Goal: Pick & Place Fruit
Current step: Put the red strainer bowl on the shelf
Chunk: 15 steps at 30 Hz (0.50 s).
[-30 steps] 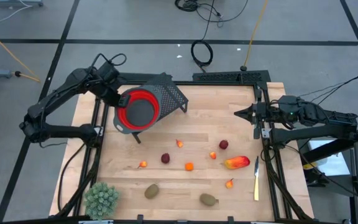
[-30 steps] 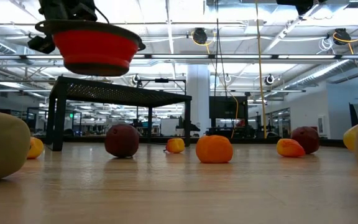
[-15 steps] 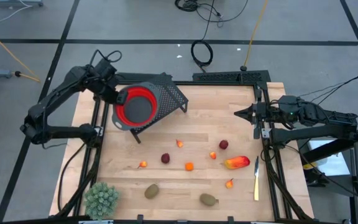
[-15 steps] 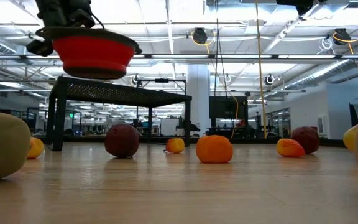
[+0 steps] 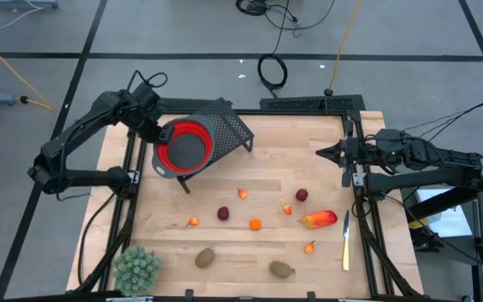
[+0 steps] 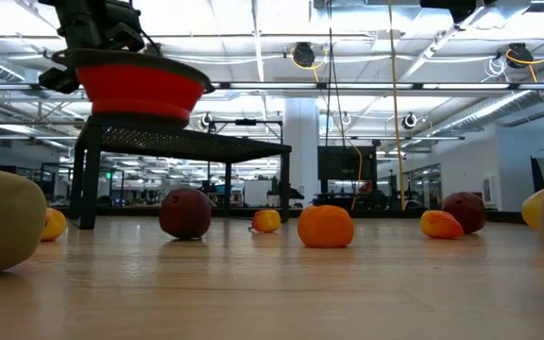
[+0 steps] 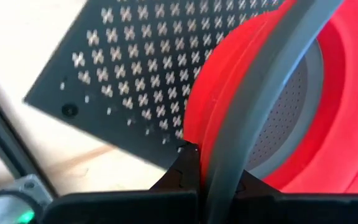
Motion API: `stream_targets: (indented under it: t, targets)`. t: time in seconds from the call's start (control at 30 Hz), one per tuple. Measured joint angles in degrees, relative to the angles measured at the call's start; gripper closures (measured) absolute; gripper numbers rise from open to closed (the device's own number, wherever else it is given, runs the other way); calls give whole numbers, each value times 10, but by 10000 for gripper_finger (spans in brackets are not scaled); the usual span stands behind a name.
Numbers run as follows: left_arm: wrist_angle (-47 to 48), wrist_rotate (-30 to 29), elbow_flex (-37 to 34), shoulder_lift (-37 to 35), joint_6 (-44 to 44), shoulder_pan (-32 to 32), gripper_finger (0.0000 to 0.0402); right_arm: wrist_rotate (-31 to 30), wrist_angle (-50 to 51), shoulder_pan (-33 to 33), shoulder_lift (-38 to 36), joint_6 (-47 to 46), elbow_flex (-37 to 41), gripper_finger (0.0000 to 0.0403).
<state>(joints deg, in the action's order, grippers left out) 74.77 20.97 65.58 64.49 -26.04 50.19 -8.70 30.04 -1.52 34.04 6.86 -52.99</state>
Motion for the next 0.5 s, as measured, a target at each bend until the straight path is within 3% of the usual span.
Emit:
stream_targets:
  t: [0.5]
  targets:
    - [3, -3, 0, 0, 2, 4, 401, -5, 0, 0, 0, -2, 0, 403]
